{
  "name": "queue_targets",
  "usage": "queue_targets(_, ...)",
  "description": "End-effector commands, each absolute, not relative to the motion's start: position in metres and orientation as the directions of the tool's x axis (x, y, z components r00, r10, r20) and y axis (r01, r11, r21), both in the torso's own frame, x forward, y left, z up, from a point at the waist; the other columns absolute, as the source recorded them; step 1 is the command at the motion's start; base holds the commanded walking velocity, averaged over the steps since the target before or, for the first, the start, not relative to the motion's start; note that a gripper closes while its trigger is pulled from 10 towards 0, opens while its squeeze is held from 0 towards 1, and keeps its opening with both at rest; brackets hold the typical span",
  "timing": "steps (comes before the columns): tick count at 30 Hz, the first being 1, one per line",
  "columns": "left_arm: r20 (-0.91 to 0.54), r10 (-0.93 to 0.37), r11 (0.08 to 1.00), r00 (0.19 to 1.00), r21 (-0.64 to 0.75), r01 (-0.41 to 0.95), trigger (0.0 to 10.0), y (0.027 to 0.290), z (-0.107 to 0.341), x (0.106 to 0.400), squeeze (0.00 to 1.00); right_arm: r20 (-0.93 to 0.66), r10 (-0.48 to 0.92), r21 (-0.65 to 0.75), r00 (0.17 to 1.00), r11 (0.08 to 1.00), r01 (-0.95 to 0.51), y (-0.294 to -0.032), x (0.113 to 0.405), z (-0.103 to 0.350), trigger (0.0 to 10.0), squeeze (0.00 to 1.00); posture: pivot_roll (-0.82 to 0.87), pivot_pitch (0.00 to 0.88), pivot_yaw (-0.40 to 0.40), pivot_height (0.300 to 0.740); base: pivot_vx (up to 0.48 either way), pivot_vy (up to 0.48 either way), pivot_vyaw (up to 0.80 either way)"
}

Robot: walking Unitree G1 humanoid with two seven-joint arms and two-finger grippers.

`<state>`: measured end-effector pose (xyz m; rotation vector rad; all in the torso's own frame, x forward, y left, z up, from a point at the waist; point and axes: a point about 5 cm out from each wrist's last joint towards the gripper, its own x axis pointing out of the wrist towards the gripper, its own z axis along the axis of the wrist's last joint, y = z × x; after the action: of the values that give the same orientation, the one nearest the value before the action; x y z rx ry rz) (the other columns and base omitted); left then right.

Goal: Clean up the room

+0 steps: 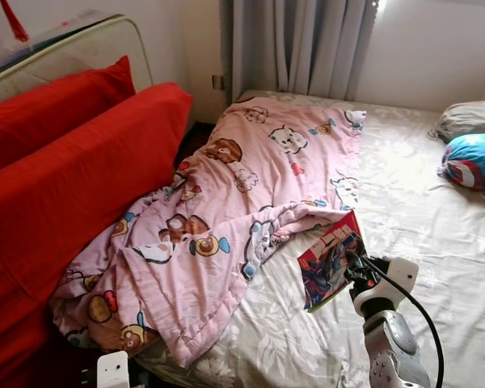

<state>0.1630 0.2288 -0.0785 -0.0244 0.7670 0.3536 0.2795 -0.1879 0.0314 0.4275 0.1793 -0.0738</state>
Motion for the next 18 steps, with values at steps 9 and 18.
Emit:
queue_targets(9, -0.698, 0.259, 0.957, 0.667, 0.095, -0.273, 10.0, 0.2227, -0.0803, 0.1634, 0.00, -0.185, -0.057, 0.394, 0.981, 0.910, 0.127, -0.1889, 0.2784, 0.0278, 10.0, 0.00, -0.07, 0.000, -0.007, 0.740, 0.000, 0.000, -0.79)
queue_targets(18, -0.690, 0.250, 0.960, 0.679, 0.084, -0.268, 10.0, 0.2208, -0.0786, 0.1681, 0.00, -0.188, -0.062, 0.392, 0.980, 0.910, 0.133, -0.1866, 0.2811, 0.0283, 10.0, 0.00, -0.06, 0.000, -0.015, 0.740, 0.000, -0.247, -0.79)
